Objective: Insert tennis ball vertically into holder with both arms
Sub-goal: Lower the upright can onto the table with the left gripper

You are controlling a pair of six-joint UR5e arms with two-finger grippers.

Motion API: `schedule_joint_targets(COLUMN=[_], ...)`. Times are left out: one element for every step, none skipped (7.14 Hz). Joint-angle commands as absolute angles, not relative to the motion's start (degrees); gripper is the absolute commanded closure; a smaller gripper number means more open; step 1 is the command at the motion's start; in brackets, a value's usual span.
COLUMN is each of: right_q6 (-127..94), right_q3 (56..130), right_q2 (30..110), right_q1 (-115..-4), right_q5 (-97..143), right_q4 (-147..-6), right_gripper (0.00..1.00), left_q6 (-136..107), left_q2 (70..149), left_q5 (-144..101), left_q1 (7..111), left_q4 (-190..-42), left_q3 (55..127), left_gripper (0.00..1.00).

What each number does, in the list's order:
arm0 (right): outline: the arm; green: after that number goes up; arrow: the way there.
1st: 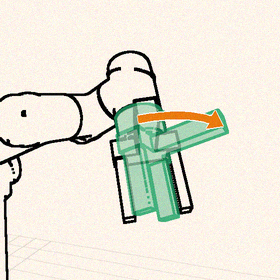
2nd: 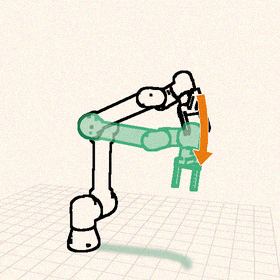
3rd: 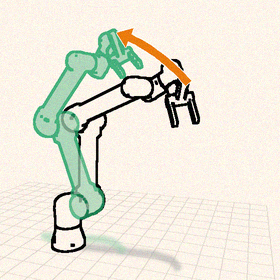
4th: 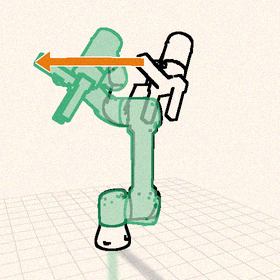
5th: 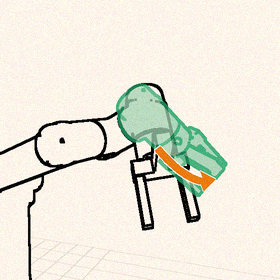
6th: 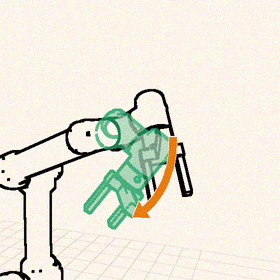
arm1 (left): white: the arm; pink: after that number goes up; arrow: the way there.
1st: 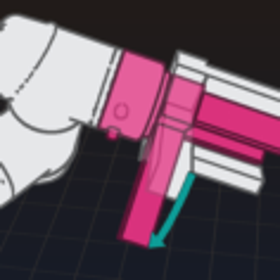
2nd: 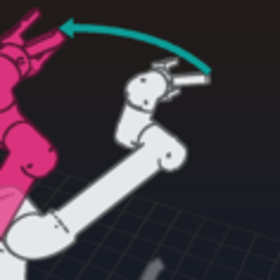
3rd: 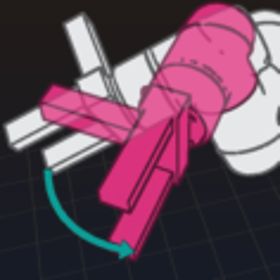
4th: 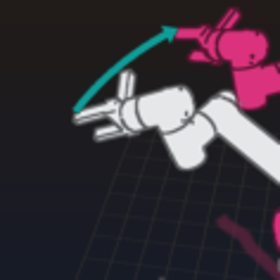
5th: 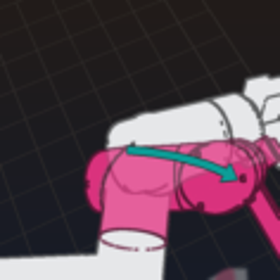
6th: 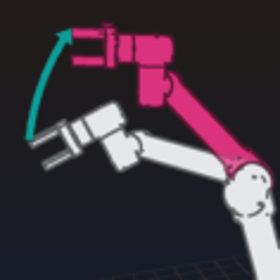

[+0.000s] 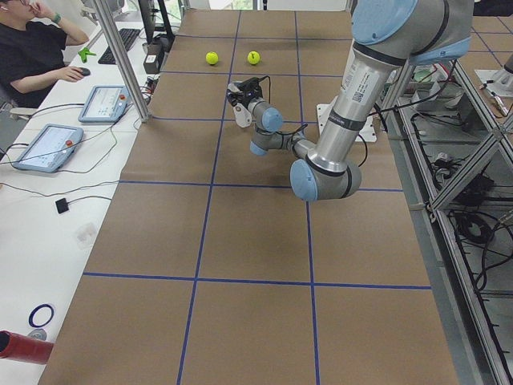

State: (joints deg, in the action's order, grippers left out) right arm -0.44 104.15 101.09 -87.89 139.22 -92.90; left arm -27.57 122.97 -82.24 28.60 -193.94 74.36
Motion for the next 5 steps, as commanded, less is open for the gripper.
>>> schedule_joint_targets(right_q6=[-0.4,-0.4,-0.4,-0.4,-0.4], right_q3=[104.2,104.2,104.3,104.4,104.3], right_q2=[101.1,101.1,101.1,101.2,101.2], right_q1=[-87.9,-87.9,-87.9,-87.9,-87.9], right_q5=[139.1,139.1,139.1,139.1,139.1], right_q4=[-92.9,-92.9,-92.9,-92.9,-92.9], right_gripper=[0.0,0.0,0.0,0.0,0.0], left_q6=[-27.5,-27.5,-27.5,-27.5,-27.5], left_q2=[122.7,122.6,122.5,122.5,122.5], left_q5=[-82.3,-82.3,-82.3,-82.3,-82.3], left_q1=[28.7,28.6,28.6,28.6,28.6], left_q4=[-194.1,-194.2,-194.4,-194.4,-194.3], left_q3=[74.4,74.4,74.4,74.4,74.4], left_gripper=[0.22,0.16,0.16,0.15,0.13])
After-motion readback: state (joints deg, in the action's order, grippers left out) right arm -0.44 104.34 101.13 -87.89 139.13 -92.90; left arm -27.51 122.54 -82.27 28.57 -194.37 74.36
